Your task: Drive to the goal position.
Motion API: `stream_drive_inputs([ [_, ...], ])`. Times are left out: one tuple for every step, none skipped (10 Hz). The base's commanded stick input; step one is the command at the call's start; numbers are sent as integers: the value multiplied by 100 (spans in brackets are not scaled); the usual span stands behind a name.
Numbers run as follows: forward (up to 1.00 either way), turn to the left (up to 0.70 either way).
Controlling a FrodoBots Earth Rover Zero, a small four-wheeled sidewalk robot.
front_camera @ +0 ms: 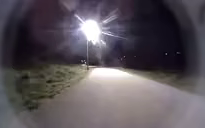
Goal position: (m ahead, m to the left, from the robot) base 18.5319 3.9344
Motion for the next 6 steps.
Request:
stream_drive_inputs([
  [70,-2],
  [70,-7],
  [70,-8],
  [70,-4],
  [70,0],
  [70,0],
])
